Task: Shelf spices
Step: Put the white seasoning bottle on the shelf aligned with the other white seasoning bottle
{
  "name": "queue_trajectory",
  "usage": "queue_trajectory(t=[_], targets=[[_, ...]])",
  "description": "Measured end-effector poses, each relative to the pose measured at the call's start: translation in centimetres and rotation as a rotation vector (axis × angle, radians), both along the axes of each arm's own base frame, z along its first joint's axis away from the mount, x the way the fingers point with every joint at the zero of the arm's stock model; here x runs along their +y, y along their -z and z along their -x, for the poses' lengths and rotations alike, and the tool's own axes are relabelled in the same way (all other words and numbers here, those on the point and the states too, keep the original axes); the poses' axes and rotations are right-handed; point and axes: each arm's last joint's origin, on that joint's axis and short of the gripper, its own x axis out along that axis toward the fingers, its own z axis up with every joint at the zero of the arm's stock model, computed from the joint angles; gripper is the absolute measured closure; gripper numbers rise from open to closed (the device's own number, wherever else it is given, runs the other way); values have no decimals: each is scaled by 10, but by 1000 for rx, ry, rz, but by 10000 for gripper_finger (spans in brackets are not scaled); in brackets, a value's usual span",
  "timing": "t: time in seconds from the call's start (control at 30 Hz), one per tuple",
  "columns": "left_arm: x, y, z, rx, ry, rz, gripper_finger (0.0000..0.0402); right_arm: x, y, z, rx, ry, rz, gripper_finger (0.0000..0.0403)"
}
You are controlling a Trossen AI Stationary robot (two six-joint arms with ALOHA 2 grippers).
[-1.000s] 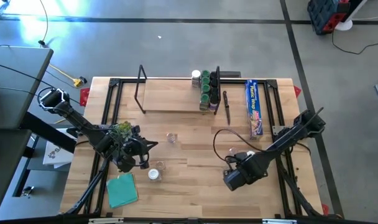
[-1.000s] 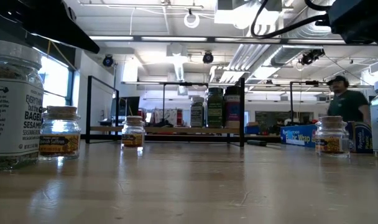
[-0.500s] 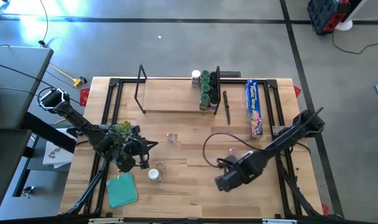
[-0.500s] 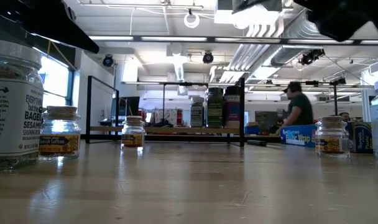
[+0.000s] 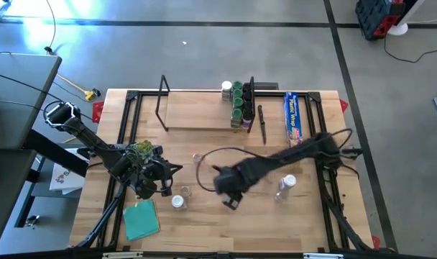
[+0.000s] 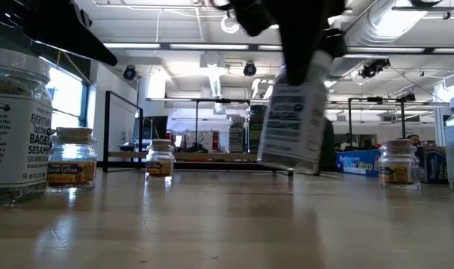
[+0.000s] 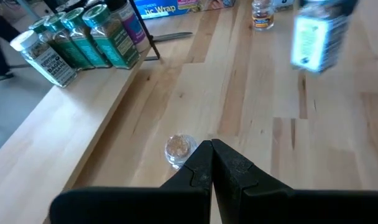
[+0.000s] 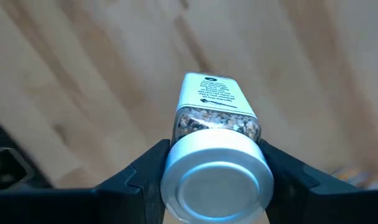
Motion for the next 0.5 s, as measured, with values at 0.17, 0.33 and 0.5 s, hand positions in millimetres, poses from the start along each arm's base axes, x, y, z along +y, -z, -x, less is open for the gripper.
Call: queue_trajectory(t=[0.17, 0.33, 0.5], targets=[[-1, 1, 0, 22, 31, 28, 402, -34, 5, -43, 12, -176, 53, 217], [-2, 2, 0, 43, 58, 72, 402, -66, 20, -75, 4, -276, 68, 217], [-3, 2, 0, 53, 73, 92, 401, -87, 25, -94, -33, -355, 89, 200]])
